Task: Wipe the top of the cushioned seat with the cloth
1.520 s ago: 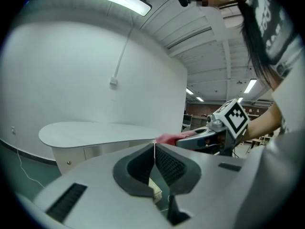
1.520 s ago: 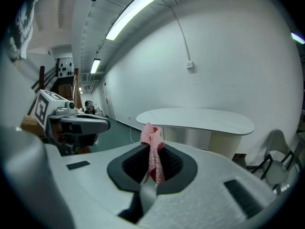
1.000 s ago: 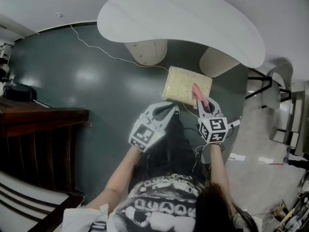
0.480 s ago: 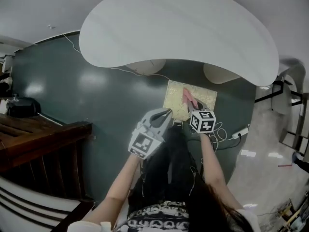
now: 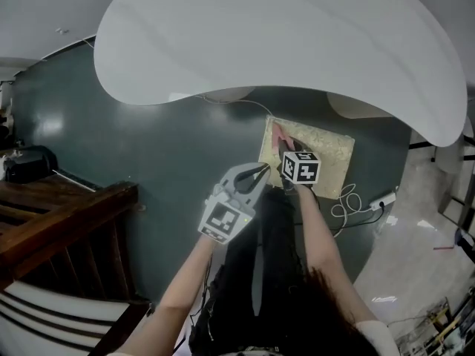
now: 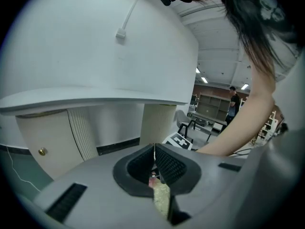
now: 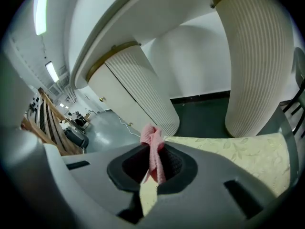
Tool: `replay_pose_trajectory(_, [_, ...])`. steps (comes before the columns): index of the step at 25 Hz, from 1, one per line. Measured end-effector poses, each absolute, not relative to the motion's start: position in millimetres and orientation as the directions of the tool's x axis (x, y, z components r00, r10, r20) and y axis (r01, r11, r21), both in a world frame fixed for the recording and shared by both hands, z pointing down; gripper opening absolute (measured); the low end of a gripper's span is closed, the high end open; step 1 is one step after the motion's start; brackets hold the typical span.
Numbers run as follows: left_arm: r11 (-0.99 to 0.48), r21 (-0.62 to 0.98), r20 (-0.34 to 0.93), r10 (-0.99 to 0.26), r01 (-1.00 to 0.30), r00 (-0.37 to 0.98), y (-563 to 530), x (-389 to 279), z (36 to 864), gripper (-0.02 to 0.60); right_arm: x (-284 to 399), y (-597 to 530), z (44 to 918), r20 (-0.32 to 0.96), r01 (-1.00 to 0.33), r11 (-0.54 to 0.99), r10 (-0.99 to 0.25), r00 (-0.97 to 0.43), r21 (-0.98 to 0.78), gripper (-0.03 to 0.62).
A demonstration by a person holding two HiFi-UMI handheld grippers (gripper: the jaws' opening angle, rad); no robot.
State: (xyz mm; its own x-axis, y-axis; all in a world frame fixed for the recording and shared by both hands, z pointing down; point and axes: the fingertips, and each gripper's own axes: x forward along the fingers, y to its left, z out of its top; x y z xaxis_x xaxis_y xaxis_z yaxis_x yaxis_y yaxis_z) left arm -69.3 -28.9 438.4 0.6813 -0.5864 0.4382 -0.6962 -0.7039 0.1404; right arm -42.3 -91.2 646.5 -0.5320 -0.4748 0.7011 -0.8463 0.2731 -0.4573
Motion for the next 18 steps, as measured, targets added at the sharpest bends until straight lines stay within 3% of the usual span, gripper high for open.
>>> replay_pose_trajectory(7, [-0.703, 0.161, 0.46, -0.567, -0.693, 0.683, -30, -78, 473, 0.006, -27, -103, 700, 0.765, -0.895, 0.241, -0.465, -0.446, -0.375, 0.012])
replay_pose_trajectory(18, [-0.773, 0.205, 0.443, -0.474, -0.6, 0.761, -17, -17, 484, 0.006, 156, -70, 714, 0.849, -0.972, 0.148, -0.476, -0.229, -0.18, 0.012])
